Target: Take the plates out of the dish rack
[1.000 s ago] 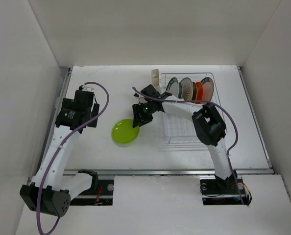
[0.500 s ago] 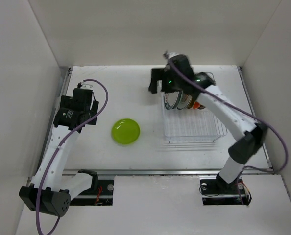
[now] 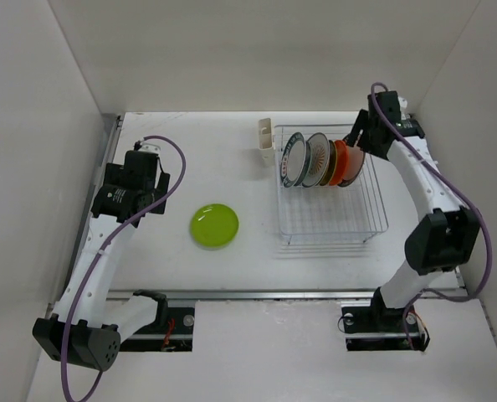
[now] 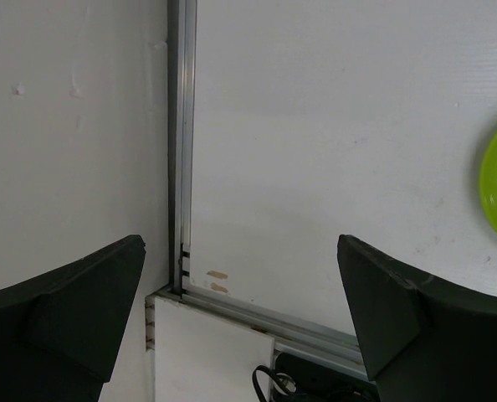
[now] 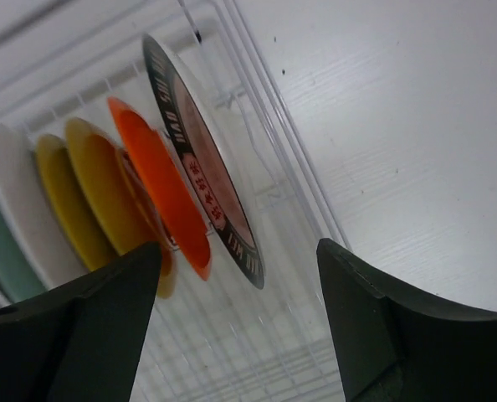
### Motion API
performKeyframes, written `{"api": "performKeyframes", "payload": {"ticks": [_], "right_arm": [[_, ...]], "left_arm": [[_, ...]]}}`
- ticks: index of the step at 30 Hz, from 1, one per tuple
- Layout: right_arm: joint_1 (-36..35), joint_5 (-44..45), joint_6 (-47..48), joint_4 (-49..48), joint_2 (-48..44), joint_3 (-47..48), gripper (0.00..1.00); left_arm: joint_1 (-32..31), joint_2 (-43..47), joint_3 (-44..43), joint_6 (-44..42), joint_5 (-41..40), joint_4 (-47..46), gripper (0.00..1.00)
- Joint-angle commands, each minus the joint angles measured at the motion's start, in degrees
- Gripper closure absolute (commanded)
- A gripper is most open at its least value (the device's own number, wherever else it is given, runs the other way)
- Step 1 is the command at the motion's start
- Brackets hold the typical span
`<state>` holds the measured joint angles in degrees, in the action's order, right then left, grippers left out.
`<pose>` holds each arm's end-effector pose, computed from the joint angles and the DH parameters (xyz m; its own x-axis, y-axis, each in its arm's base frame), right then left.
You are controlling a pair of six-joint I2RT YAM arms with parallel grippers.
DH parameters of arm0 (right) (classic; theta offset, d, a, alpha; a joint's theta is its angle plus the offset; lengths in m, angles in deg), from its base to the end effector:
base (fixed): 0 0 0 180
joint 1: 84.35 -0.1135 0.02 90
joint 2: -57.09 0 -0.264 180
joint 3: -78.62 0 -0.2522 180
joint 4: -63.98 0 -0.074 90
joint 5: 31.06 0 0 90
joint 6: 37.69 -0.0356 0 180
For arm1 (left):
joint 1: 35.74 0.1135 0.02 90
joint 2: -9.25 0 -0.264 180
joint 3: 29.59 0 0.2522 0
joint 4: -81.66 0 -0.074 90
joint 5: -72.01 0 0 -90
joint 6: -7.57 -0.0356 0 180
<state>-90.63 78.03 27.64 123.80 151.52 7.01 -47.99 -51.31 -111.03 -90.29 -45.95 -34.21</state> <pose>0.3592 0.0278 0.3603 -0.5969 0.3311 -0.7308 0.4095 0.9090 0.0774 0.2016 -0.0267 0.3610 -0.6833 0.2720 -0.6776 -0.0534 0.9070 0.4178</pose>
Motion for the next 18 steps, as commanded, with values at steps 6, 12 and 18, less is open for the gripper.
{"api": "performKeyframes", "payload": {"ticks": [6,12,18], "right_arm": [[1.36,-3.68,-1.88,-5.45,3.74,-2.69,0.44],[1.36,-4.33,-0.56,-6.52,4.80,-3.22,0.96],[1.36,7.17,1.90,0.77,1.11,3.36,1.00]], "left_arm": [[0.21,1.14,-2.02,0.56,0.19,0.34,0.00],[0.21,1.67,-2.02,0.56,0.72,0.87,0.00],[0.21,2.20,-2.63,-0.49,6.33,0.87,0.00]]}}
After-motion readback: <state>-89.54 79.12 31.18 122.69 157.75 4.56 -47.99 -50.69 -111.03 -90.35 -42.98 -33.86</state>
